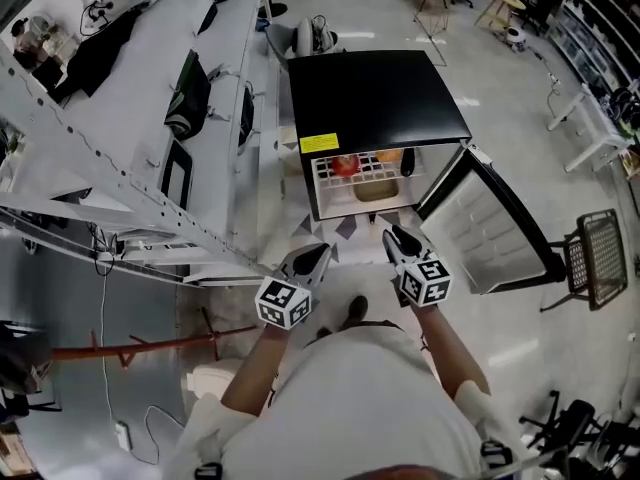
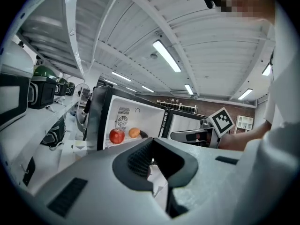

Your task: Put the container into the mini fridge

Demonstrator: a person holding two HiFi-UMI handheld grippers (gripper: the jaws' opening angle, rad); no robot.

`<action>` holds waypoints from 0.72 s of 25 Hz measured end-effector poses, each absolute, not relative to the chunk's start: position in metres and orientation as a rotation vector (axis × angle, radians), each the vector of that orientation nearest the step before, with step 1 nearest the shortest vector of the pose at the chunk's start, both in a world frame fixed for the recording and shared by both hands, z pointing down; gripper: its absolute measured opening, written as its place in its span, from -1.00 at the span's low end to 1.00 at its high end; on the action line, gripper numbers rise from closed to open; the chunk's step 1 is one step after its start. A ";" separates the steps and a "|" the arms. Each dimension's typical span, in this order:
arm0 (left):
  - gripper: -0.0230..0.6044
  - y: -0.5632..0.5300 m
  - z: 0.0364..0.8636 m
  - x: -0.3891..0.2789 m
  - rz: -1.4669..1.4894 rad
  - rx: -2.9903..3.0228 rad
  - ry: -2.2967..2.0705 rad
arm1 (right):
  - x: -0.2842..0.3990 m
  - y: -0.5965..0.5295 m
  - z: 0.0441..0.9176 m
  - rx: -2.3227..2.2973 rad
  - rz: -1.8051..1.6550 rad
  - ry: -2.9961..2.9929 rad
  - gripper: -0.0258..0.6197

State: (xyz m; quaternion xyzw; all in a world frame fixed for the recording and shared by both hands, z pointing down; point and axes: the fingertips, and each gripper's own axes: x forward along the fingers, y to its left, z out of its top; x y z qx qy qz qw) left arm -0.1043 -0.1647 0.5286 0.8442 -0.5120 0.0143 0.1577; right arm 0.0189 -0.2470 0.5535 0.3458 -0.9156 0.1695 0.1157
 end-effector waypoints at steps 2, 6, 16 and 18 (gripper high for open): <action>-0.91 -0.156 0.525 -0.103 0.023 2.422 -1.452 | 0.018 -0.237 0.545 1.025 0.464 -2.688 -0.65; -0.91 -0.139 0.517 -0.094 0.001 2.449 -1.418 | 0.014 -0.219 0.524 1.036 0.391 -2.717 -0.73; -0.91 -0.116 0.498 -0.077 0.002 2.515 -1.415 | 0.025 -0.180 0.498 1.056 0.311 -2.752 -0.88; -0.91 -0.115 0.494 -0.073 0.014 2.528 -1.430 | 0.029 -0.177 0.495 1.042 0.303 -2.768 -0.90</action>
